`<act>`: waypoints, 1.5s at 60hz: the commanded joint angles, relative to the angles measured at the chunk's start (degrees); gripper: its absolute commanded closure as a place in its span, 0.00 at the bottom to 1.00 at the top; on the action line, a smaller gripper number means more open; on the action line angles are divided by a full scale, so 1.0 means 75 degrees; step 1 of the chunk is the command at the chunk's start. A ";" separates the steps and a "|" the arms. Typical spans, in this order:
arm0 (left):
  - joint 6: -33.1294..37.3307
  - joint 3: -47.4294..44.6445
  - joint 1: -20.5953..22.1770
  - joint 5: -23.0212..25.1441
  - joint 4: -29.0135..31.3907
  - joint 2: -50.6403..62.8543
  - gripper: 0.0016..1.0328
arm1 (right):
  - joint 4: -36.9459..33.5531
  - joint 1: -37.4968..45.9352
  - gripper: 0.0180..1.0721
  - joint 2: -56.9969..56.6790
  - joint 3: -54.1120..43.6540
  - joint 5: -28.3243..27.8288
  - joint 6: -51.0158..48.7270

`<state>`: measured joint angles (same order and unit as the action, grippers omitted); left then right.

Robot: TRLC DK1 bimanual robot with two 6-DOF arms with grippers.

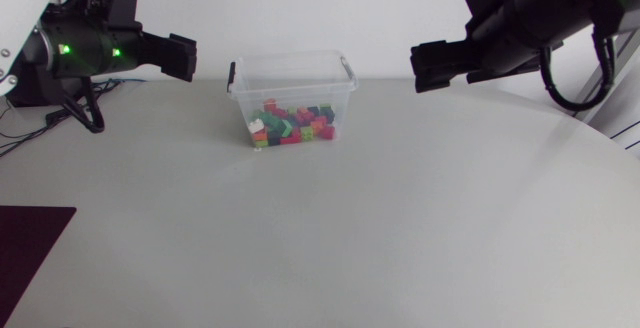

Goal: Place the duplo bricks in the container

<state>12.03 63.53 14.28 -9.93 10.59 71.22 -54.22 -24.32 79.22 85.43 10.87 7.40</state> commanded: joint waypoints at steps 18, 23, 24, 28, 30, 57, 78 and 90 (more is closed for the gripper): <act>0.0071 -0.1439 -0.0065 -0.0269 -0.0170 -0.1586 0.04 | 0.1006 0.0723 0.05 -0.1797 -0.1933 0.0331 -0.0565; 0.0071 -0.1814 -0.0076 -0.0269 -0.0264 -0.2066 0.04 | 0.1299 0.0910 0.05 -0.2254 -0.2426 0.0343 -0.0752; 0.0060 -0.1873 -0.0076 -0.0269 -0.0275 -0.2137 0.04 | 0.1369 0.0969 0.05 -0.2360 -0.2519 0.0343 -0.0811; 0.0048 -0.2119 -0.0053 -0.0269 -0.0357 -0.2477 0.04 | 0.1534 0.1180 0.05 -0.2664 -0.2836 0.0343 -0.0963; 0.0048 -0.2295 -0.0029 -0.0269 -0.0357 -0.2723 0.04 | 0.1651 0.1250 0.05 -0.2817 -0.3011 0.0331 -0.1022; -0.0128 -0.3935 -0.0076 -0.0304 -0.0533 -0.4949 0.04 | 0.2787 0.2012 0.05 -0.4938 -0.5109 0.0355 -0.1819; -0.0011 -0.4802 -0.0287 -0.0316 -0.0533 -0.6496 0.04 | 0.3491 0.2246 0.05 -0.6332 -0.6363 0.0495 -0.2217; -0.0011 -0.5295 -0.0393 -0.0316 -0.0510 -0.7363 0.04 | 0.4030 0.2480 0.05 -0.7059 -0.7101 0.0531 -0.2639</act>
<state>11.99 26.26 11.97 -12.12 7.38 18.31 -25.43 -6.52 28.01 34.98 14.28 -10.17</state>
